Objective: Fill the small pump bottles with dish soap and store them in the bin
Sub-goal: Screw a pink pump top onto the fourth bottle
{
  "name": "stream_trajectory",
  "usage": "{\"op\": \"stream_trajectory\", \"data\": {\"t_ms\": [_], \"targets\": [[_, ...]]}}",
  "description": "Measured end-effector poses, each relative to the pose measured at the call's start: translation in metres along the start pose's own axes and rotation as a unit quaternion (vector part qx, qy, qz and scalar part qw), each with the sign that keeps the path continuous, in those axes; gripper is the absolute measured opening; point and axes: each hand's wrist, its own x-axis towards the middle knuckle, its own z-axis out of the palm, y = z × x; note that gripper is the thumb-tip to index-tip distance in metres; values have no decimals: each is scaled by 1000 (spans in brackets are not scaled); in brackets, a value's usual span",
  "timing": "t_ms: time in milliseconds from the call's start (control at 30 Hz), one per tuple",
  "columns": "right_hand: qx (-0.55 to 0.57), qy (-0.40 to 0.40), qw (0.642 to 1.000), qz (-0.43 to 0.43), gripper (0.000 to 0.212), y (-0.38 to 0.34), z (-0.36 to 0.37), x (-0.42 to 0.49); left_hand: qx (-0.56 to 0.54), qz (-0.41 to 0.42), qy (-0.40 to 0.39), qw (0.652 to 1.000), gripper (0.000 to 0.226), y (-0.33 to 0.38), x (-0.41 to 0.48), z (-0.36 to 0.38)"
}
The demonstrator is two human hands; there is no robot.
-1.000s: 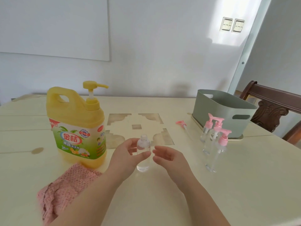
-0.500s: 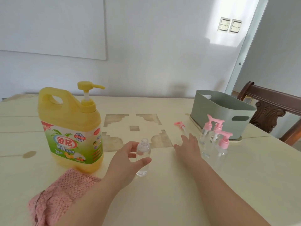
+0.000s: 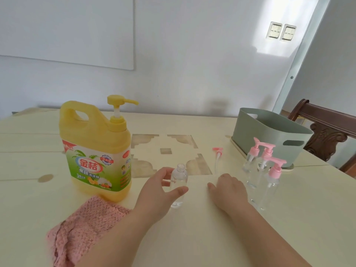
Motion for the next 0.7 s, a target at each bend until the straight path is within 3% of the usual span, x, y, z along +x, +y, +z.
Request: {"op": "stream_trajectory", "data": {"t_ms": [133, 267, 433, 700], "targets": [[77, 3, 997, 8, 25, 0, -4, 1, -5, -1, -2, 1000, 36, 0, 0, 1], [117, -25, 992, -27, 56, -5, 5, 30, -4, -2, -6, 1000, 34, 2, -2, 1], [69, -68, 995, -23, 62, -11, 24, 50, -3, -1, -16, 1000, 32, 3, -2, 0], [102, -48, 993, -19, 33, 3, 15, 17, 5, 8, -7, 1000, 37, -2, -1, 4]]}}
